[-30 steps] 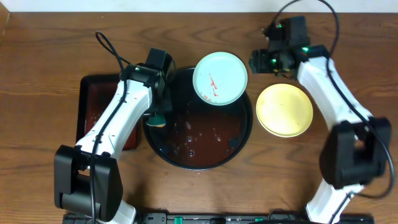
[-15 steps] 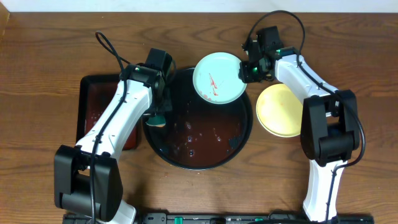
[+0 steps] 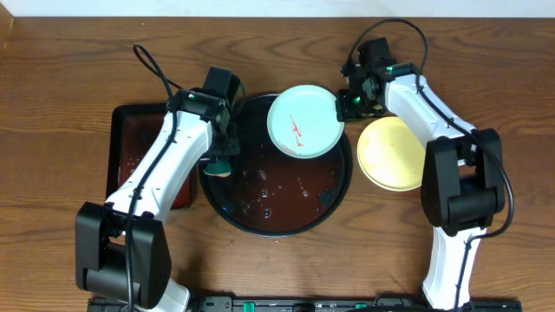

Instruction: Clean dirty plates on tray and stack at the side

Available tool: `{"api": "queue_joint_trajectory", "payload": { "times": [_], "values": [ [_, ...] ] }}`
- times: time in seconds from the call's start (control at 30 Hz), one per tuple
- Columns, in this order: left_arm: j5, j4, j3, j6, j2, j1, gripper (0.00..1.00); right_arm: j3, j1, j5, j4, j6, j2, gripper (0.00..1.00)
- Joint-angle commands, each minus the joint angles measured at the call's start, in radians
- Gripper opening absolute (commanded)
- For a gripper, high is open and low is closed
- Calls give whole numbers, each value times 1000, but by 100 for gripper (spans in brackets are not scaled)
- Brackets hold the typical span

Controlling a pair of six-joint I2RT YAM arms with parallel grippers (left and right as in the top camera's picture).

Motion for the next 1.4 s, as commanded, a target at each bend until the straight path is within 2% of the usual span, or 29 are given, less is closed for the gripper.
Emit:
{"api": "queue_joint_trajectory", "payload": {
  "times": [0.0, 0.1, 0.37, 0.4, 0.57, 0.7, 0.8, 0.93, 0.97, 1.17, 1.27, 1.37],
  "values": [
    [-5, -3, 10, 9, 10, 5, 7, 18, 47, -3, -72, 129, -61, 1],
    [-5, -2, 10, 9, 10, 5, 7, 3, 91, -3, -129, 188, -58, 1],
    [-5, -2, 10, 9, 10, 5, 8, -84, 206, 75, -102, 291, -57, 1],
    [-5, -2, 10, 9, 10, 5, 8, -91, 215, 75, -99, 290, -57, 4],
    [-5, -2, 10, 9, 10, 5, 8, -95, 241, 76, -87, 216, -57, 38],
    [-5, -2, 10, 9, 10, 5, 8, -96, 241, 127, -61, 110, -57, 46],
    [27, 0, 10, 9, 10, 5, 7, -98, 241, 185, -26, 57, -56, 40],
    [99, 18, 10, 10, 10, 4, 7, -116, 241, 193, 34, 46, -54, 18],
    [111, 22, 10, 9, 10, 4, 7, -126, 241, 185, 51, 47, -54, 15],
    [124, 35, 10, 9, 10, 4, 7, -203, 241, 146, 114, 90, -54, 12],
    [127, 42, 10, 9, 10, 1, 7, -247, 241, 142, 141, 119, -54, 1],
    [126, 61, 8, 10, 11, -23, 7, -293, 241, 141, 185, 154, -54, 1]
  ]
}}
